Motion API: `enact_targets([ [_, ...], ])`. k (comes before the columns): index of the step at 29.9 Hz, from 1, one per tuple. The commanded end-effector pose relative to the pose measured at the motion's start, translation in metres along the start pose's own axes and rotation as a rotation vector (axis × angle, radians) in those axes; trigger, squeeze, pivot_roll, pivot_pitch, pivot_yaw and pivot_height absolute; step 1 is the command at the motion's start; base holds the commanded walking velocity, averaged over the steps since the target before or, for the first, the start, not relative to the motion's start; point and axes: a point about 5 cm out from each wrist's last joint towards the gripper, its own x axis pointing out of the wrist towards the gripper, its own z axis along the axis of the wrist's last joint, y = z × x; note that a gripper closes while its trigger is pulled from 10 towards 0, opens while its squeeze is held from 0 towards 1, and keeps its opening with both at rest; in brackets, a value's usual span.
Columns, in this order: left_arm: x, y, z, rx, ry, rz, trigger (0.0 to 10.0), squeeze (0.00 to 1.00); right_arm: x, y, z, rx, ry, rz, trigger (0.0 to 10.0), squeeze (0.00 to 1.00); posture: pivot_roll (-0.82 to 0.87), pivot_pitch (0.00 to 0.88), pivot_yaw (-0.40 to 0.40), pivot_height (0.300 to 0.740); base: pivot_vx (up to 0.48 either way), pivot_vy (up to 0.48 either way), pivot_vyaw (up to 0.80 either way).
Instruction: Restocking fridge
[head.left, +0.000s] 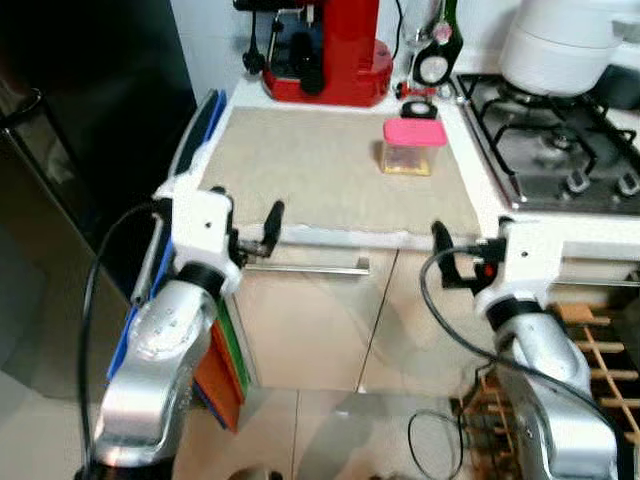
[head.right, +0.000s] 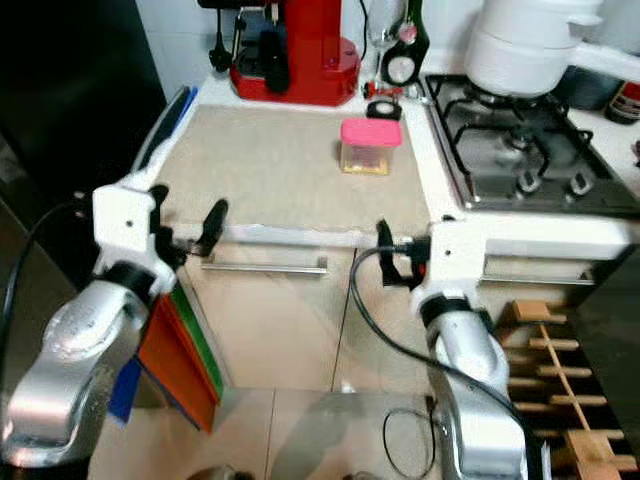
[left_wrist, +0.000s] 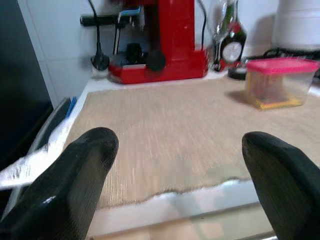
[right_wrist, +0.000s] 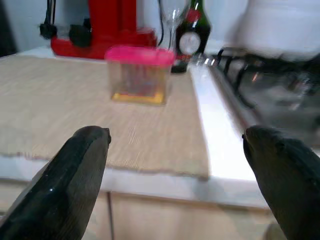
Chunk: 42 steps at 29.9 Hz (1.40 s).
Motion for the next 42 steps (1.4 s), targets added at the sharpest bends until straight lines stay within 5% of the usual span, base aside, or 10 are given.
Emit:
enact_targets([
  [1,0.002,0.001,0.02,0.026,-0.07,-0.017,10.0,0.0,0.002,-0.001,0.017,-0.023,-0.044,-0.015,10.0,0.0,-0.02,0.0,0.008,0.74,0.0,0.0,0.0],
  [7,0.005,-0.004,0.039,0.065,-0.159,-0.033,10.0,0.0,0.004,-0.003,0.031,-0.021,-0.083,-0.061,10.0,0.0,-0.02,0.0,0.011,0.74,0.347,0.0,0.0],
  [26,0.014,-0.016,0.048,0.102,-0.234,-0.074,10.0,0.0,0.006,-0.008,0.049,-0.046,-0.173,-0.145,10.0,0.0,-0.04,0.0,0.016,0.74,0.48,0.0,0.0],
  [33,0.019,-0.011,0.05,0.058,-0.22,-0.056,10.0,0.0,0.007,-0.011,0.057,-0.04,-0.225,-0.157,10.0,0.0,-0.04,0.0,0.018,0.74,0.0,0.0,0.0],
  [42,0.025,-0.009,0.045,0.046,-0.193,-0.061,10.0,0.0,0.021,-0.043,0.043,0.038,-0.127,-0.189,10.0,0.0,-0.05,0.0,0.033,0.74,0.0,0.0,0.0],
])
